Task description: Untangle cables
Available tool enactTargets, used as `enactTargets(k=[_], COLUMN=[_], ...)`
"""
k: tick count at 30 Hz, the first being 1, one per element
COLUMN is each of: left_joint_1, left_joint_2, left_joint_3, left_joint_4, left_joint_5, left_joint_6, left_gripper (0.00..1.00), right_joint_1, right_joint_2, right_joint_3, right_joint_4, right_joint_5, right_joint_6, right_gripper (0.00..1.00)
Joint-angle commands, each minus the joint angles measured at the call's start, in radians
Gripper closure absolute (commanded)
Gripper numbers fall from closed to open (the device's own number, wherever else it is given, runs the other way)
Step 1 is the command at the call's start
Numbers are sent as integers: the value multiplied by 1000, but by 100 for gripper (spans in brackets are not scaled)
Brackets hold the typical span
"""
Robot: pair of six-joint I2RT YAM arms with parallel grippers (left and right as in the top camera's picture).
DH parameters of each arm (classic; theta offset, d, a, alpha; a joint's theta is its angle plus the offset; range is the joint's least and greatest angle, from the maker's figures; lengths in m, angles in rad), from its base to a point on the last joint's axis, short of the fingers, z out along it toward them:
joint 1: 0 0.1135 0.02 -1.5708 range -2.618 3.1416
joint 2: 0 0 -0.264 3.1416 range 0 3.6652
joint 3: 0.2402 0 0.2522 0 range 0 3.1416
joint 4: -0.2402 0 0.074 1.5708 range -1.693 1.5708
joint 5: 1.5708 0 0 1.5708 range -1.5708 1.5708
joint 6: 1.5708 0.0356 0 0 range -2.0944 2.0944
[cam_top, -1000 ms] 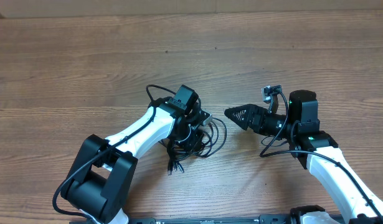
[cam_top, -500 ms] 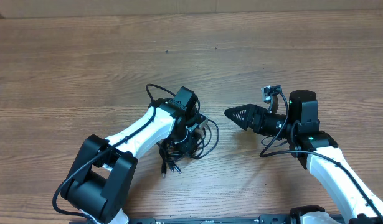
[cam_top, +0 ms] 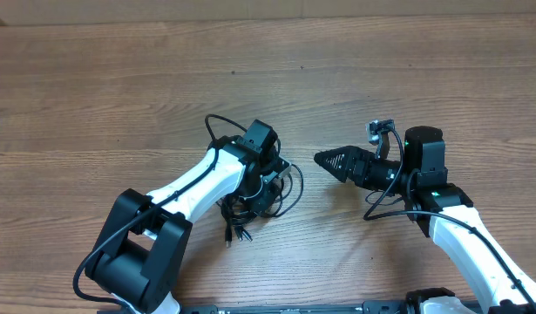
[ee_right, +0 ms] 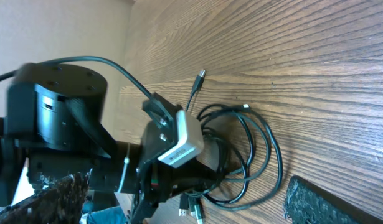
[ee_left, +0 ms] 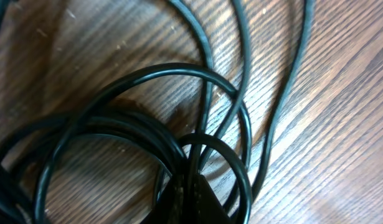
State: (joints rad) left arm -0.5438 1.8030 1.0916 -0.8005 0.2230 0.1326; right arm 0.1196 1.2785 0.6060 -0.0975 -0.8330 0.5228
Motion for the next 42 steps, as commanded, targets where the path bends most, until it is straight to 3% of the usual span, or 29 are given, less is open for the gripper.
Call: enactTargets(k=[1,7,15,18,21,25,32,33,36,42], left_joint_1=[-5,-5,-7,-8,-12,-19,-74,-96,-110,-109], left_joint_2=[16,16,16,16,16,16,16,16,16,16], left_joint_3=[111,299,455,456,456,456,456,456,456,456], left_joint_4=[-14,-11,14,22,26,45,135,151,162,163], left_joint_5=[-8,-8,26,47,47,53,163,163,163,216], left_joint_6=[-92,-210,-245,-245,-241,-245,-243,-241,-243,-245], left_gripper=[96,96,96,96,96,96,96,96,96,96], right_joint_1=[4,4,4,4,4,4,4,4,4,4], right_joint_2=[-3,-3,-3,-3,-3,-3,-3,-3,-3,-3], right_joint_3=[16,16,16,16,16,16,16,16,16,16], right_joint_4=[4,5,40,97,175,260,313,313,313,313], right_joint_5=[0,-40,-66,-89,-109,-113,-88,-72,-57,-17], right_joint_6=[8,115,259,340,490,608,622,622,621,621], right_gripper=[0,2,3,8,20,22,25,32,39,40])
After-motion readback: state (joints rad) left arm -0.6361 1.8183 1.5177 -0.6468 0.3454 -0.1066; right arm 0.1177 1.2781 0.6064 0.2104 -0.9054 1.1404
